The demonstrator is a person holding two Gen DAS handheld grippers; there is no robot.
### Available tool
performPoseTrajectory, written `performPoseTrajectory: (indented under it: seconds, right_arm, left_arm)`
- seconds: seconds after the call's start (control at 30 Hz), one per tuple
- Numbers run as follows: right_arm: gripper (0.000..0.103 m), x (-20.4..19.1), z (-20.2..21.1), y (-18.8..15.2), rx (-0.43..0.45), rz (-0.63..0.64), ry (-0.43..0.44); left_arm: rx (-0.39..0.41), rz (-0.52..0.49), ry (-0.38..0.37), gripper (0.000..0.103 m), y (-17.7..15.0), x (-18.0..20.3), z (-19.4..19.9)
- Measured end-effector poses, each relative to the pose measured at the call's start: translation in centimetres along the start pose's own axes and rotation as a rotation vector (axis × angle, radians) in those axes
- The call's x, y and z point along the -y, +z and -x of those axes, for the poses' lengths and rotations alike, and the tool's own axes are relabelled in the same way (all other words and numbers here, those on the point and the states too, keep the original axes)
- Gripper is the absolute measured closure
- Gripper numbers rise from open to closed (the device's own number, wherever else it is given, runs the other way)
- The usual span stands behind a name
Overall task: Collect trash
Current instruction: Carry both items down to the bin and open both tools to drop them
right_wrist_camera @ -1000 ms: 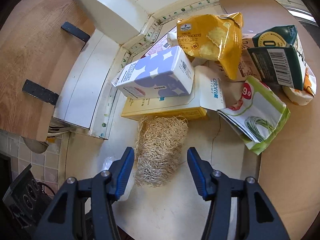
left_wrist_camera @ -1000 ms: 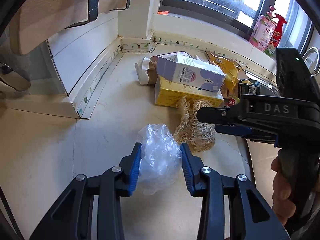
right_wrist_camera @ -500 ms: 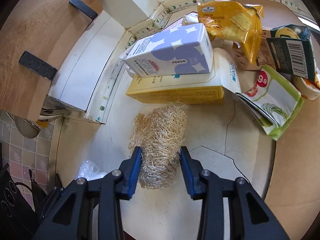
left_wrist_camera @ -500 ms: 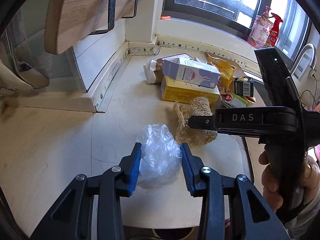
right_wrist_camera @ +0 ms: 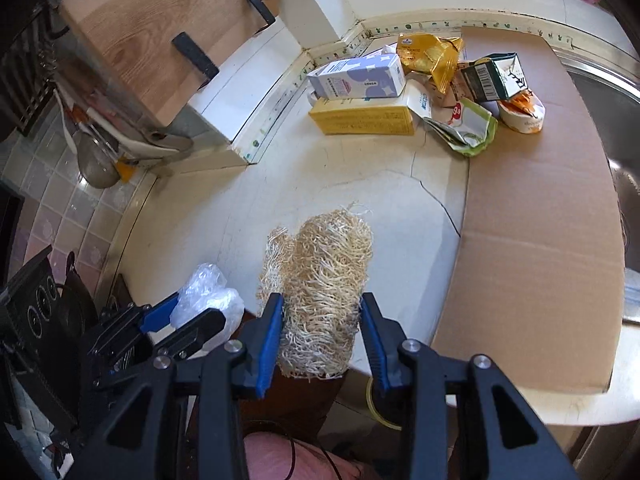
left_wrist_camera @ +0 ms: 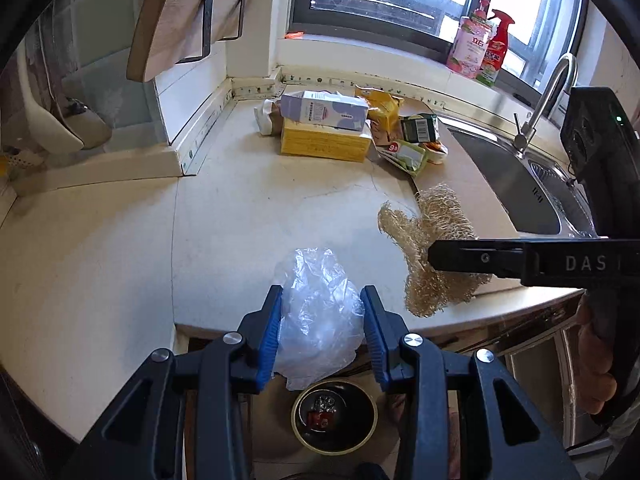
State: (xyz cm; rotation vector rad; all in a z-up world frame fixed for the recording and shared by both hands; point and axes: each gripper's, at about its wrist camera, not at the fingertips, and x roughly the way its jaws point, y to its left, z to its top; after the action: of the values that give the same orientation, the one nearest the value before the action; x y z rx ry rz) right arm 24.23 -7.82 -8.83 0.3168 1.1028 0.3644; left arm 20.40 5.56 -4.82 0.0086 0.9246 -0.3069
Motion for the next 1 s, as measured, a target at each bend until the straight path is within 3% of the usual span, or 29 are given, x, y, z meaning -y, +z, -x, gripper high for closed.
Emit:
performPoseTrajectory:
  seconds: [0.27,0.5,0.77,1.0]
  right_arm:
    - [0.065,-1.1,1.1,-7.0,0.019,0.089,-0.04]
    - [0.064,-0.5,-1.0,-11.8,0.014,0.144,-0.114]
    - [0.064,1.7,-5.7,-16.3,-0.035,0.165,-0.167]
    - [0.064,5.5,-12.0,-19.8,-0.122,0.142,-0.19]
  left_arm:
    - [-0.015,0.0,-0.023,0.066,-5.9,1.5,0.1]
    - [-0.055,0.032,-0.061,0.066,-11.1,2.2,-2.7]
    - [-0.208,0.071,-0.078,0.066,-17.3,2.7,-9.6]
    - [-0.319,0.087,-0.042,0.065,-21.4,2.3,-15.3]
